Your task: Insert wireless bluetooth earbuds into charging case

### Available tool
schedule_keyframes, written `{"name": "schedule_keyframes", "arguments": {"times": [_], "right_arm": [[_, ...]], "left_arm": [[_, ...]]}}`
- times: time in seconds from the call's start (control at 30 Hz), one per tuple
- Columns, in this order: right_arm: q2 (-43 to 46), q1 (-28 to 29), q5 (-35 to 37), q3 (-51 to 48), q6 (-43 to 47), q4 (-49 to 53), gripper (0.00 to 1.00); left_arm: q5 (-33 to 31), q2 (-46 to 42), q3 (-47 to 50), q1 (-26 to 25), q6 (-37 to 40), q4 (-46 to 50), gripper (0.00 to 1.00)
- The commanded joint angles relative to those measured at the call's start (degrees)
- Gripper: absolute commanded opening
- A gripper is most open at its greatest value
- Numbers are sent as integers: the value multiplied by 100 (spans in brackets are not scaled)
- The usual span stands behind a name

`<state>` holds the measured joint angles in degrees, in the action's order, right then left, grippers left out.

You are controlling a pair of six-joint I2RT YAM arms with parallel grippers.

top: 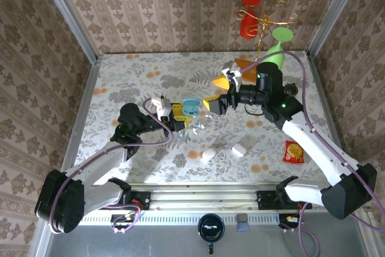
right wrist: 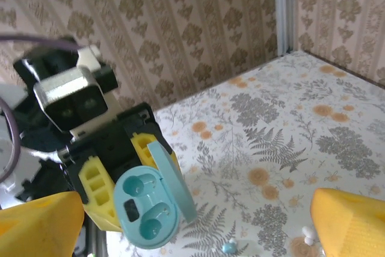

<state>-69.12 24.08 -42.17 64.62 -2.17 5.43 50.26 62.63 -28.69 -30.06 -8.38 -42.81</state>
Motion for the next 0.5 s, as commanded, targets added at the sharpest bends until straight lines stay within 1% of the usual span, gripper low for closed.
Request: {"name": "schedule_keyframes", "arguments": {"times": [0.0, 0.1, 0.2, 0.23, 0.27, 0.3, 0.37, 0.43, 0.47], "right_arm": [[231, -122, 120, -366, -570, -829, 100], [233, -183, 366, -568, -883, -943, 100], [226, -193, 1048, -761, -1283, -779, 100], [201, -192, 1303, -760, -1464, -598, 96], [153, -201, 1494, -750, -1593, -391, 91], [94, -201, 1563, -754, -1647, -243, 88], [-18, -191, 1676, -854, -1937, -224, 85], [-113, -166, 1732, -1015, -2095, -287, 84], [-162, -145, 1875, -1084, -2143, -260, 84]], "left_arm": [[-587, 1, 188, -52, -54, -836, 24], [-894, -5, 284, -52, 132, -951, 23], [-1026, 36, 351, -27, 244, -1131, 24], [-1006, 65, 363, -5, 249, -1173, 24], [-978, 106, 364, 37, 219, -1199, 24], [-980, 145, 372, 91, 183, -1242, 24], [-903, 242, 377, 199, 99, -1375, 24], [-888, 347, 407, 311, 7, -1583, 24], [-864, 395, 416, 351, -58, -1705, 24]]}}
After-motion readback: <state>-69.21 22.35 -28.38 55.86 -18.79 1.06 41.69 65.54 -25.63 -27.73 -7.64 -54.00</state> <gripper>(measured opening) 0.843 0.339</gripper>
